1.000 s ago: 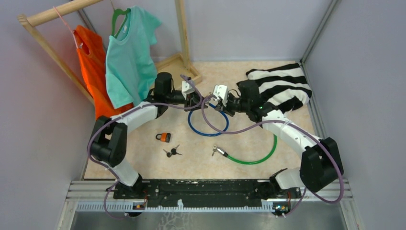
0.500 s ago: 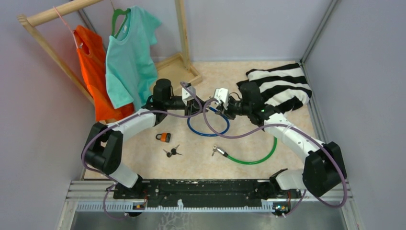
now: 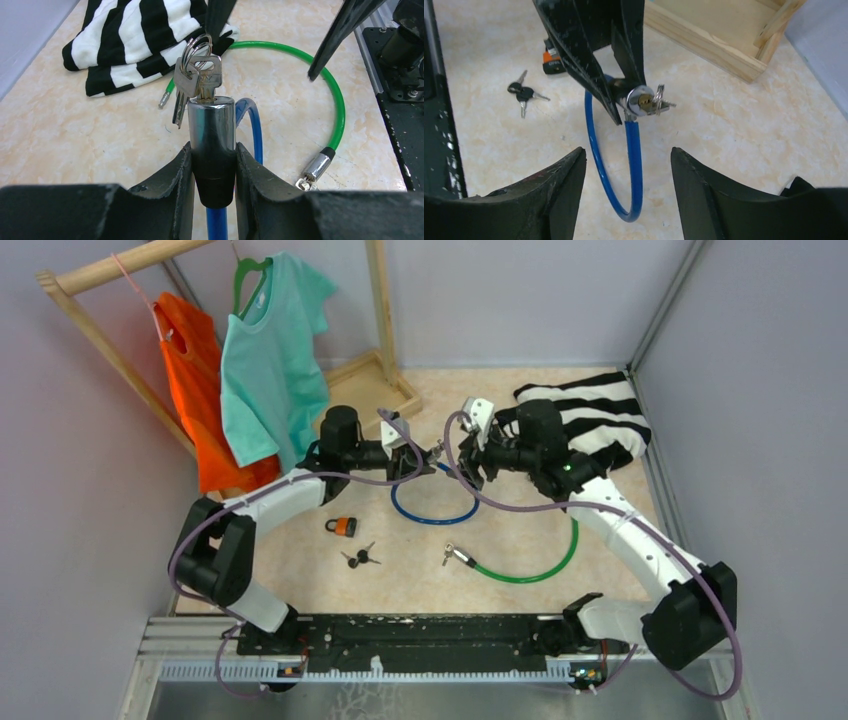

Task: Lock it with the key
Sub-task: Lock the lock.

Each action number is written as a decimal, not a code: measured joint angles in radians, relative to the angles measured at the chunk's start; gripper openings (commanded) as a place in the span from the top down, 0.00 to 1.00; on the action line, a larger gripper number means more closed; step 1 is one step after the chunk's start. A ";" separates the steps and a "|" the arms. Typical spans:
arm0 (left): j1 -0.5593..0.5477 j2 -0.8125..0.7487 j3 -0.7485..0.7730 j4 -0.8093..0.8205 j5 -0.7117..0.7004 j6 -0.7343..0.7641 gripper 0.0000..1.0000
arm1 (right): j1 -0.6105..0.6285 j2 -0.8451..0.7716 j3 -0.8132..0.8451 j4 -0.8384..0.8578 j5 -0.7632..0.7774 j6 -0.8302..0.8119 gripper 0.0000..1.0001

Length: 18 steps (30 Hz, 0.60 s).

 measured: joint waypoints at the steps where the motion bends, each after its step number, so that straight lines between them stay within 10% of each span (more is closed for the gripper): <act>1: 0.000 -0.002 -0.002 0.000 -0.002 0.000 1.00 | 0.000 0.002 0.021 -0.008 -0.003 0.028 0.36; 18: -0.006 -0.032 -0.020 0.001 -0.032 0.006 1.00 | 0.000 0.141 0.196 -0.017 0.098 0.435 0.53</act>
